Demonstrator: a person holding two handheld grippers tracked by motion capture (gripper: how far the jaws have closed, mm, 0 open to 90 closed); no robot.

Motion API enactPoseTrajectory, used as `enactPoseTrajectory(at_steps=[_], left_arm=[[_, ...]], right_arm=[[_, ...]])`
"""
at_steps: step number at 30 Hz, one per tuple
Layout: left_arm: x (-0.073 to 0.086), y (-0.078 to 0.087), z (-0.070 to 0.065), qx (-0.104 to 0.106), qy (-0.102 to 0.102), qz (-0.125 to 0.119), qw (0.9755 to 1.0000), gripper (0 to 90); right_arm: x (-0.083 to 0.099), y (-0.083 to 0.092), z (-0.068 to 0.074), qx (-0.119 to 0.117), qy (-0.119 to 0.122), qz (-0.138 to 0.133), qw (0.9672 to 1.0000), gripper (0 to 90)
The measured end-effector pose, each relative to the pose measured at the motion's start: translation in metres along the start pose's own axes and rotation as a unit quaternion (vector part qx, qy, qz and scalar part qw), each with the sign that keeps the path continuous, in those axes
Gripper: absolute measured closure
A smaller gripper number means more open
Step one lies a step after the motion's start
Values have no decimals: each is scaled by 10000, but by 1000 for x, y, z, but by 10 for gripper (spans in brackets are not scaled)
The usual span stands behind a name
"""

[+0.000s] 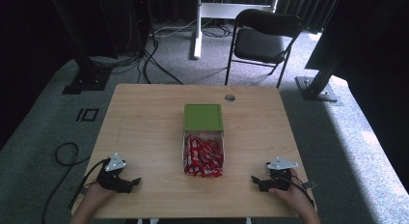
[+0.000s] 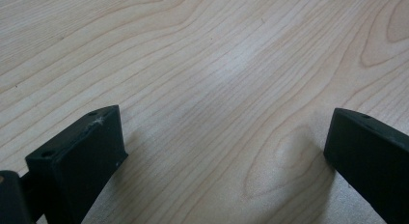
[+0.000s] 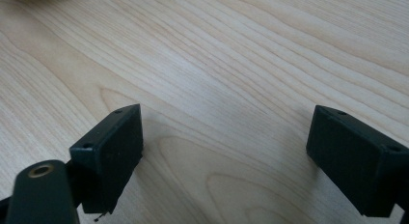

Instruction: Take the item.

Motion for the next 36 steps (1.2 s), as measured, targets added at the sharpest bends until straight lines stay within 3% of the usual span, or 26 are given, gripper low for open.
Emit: enactPoseTrajectory(at_steps=[36], left_arm=[[0,0,0,-1,0,6,10000,14]], right_arm=[[-3,-2,3,50,-13,14,10000,133]])
Point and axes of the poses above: each handheld gripper's, and its own axes: y roughly backward along the jaws, x roughly out of its underside, z roughly to its left, the point moved 9 cm from there along -y, roughly forward along the jaws, and after that the axes turned 1 degree about -z, right-handed, at the moved point
